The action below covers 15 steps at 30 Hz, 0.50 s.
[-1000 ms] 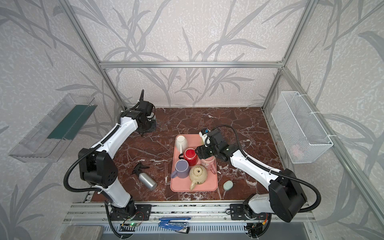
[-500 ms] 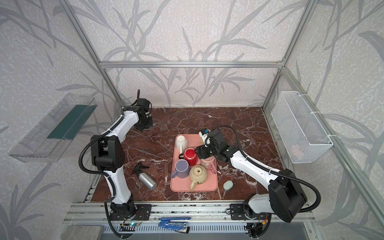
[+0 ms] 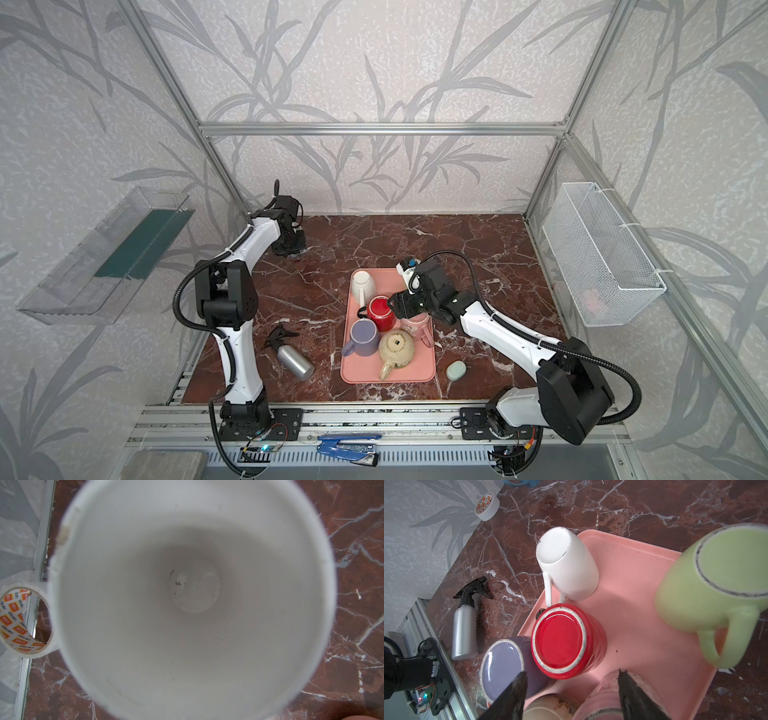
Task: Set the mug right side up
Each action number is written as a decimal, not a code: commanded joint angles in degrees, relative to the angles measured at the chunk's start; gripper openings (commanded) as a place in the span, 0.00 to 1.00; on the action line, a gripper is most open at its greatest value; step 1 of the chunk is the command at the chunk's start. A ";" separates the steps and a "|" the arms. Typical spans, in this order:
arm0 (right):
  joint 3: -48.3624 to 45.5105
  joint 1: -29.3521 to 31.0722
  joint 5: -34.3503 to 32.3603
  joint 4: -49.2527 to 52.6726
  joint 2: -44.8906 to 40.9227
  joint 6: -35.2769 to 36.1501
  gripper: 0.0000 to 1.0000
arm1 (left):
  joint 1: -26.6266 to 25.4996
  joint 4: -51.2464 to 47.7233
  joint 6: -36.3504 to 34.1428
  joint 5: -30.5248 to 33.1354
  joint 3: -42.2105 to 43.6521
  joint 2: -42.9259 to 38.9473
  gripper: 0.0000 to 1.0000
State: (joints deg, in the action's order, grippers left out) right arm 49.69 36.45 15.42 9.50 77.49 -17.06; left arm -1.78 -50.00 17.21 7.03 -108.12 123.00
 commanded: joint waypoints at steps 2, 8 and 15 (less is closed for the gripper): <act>-0.56 0.23 0.91 -0.18 -0.50 0.09 0.69 | 0.48 1.70 0.98 -0.01 -4.08 1.46 0.00; -0.52 0.26 1.14 -0.24 -0.26 0.04 0.69 | 0.49 1.82 0.72 -1.41 -5.80 3.38 0.00; -0.41 0.22 1.68 -0.19 -0.24 -0.08 0.69 | 0.49 2.66 0.94 -1.03 -5.01 4.59 0.00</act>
State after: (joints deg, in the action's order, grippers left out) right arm 49.69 36.45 16.14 9.43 77.49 -17.08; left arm -1.58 -49.01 17.63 5.48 -111.42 127.81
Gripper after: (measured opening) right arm 0.687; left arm 0.116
